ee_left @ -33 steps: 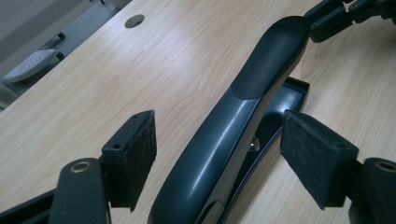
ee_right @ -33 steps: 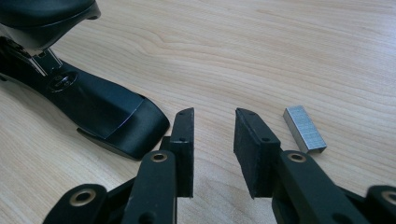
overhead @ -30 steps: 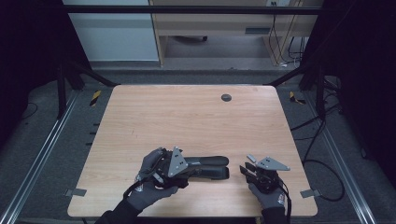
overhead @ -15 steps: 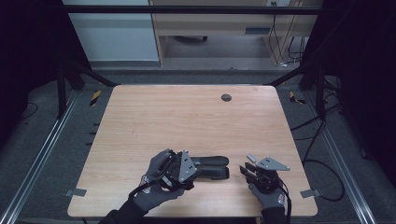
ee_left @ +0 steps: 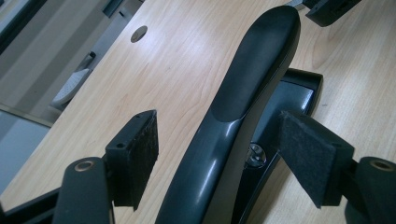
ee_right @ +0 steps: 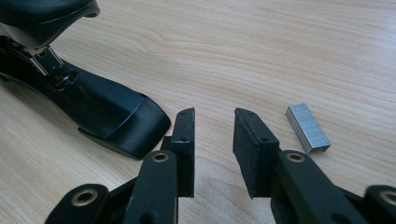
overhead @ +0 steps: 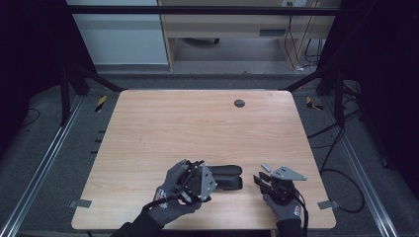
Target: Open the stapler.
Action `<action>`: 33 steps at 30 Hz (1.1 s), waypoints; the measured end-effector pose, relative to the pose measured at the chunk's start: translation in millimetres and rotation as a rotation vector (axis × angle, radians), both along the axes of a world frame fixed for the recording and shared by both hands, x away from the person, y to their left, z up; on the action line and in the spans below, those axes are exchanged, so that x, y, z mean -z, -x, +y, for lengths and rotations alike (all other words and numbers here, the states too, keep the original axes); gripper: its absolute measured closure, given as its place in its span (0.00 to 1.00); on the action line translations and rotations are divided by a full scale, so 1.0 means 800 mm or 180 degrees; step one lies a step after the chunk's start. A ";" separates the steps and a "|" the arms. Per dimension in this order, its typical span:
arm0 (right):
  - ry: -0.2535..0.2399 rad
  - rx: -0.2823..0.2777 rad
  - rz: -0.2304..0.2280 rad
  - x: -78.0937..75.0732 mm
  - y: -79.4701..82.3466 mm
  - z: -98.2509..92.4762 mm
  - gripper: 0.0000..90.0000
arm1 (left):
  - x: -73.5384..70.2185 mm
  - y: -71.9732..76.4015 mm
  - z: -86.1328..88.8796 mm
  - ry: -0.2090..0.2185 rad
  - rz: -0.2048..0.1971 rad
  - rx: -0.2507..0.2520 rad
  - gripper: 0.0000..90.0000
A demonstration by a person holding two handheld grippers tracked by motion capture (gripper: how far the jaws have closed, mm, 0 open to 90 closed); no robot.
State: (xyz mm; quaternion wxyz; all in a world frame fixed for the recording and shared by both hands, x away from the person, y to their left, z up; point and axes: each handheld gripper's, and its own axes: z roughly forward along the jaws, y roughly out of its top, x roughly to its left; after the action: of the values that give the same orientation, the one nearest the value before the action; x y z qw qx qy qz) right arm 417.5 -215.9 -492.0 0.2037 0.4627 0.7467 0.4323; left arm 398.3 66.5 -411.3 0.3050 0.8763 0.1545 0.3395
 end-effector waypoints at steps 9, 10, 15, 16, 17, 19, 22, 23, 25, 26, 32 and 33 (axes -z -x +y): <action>-0.0013 -0.0022 -0.0001 0.000 0.000 0.000 0.81 | 0.006 0.000 -0.010 -0.0113 -0.0129 -0.0021 0.31; -0.0012 -0.0026 -0.0004 0.000 0.000 0.000 0.82 | 0.007 0.000 -0.012 -0.0115 -0.0151 -0.0030 0.31; -0.0003 -0.0041 0.0002 0.001 0.000 0.002 0.84 | 0.009 0.002 -0.016 -0.0166 -0.0226 -0.0022 0.31; -0.0006 -0.0048 0.0012 0.001 0.000 0.002 0.85 | 0.009 0.003 -0.018 -0.0175 -0.0234 -0.0020 0.31; -0.0002 -0.0060 0.0008 0.001 0.000 0.003 0.85 | 0.010 0.003 -0.019 -0.0200 -0.0259 -0.0010 0.31; -0.0004 -0.0067 0.0006 0.001 0.001 0.004 0.87 | 0.012 0.004 -0.021 -0.0220 -0.0273 -0.0012 0.31; -0.0016 -0.0082 0.0008 0.000 0.001 0.005 0.90 | 0.013 0.004 -0.025 -0.0260 -0.0308 -0.0004 0.31; -0.0019 -0.0089 0.0014 0.000 0.001 0.005 0.91 | 0.014 0.004 -0.026 -0.0264 -0.0316 0.0003 0.31; -0.0014 -0.0097 0.0020 0.000 0.002 0.005 0.94 | 0.015 0.004 -0.028 -0.0280 -0.0324 0.0005 0.31; -0.0016 -0.0103 0.0013 0.000 0.002 0.005 0.96 | 0.016 0.004 -0.029 -0.0280 -0.0327 0.0007 0.31; -0.0007 -0.0152 0.0024 0.000 0.002 0.008 1.00 | 0.019 0.004 -0.033 -0.0312 -0.0368 0.0011 0.31; -0.0007 -0.0152 0.0024 0.000 0.002 0.008 1.00 | 0.020 0.004 -0.034 -0.0306 -0.0379 0.0008 0.31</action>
State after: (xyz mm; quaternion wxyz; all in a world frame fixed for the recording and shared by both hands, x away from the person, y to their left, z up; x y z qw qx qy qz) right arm 416.0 -209.5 -492.2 0.1900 0.4465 0.7578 0.4362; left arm 394.8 39.1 -427.3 0.2716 0.8684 0.1185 0.3976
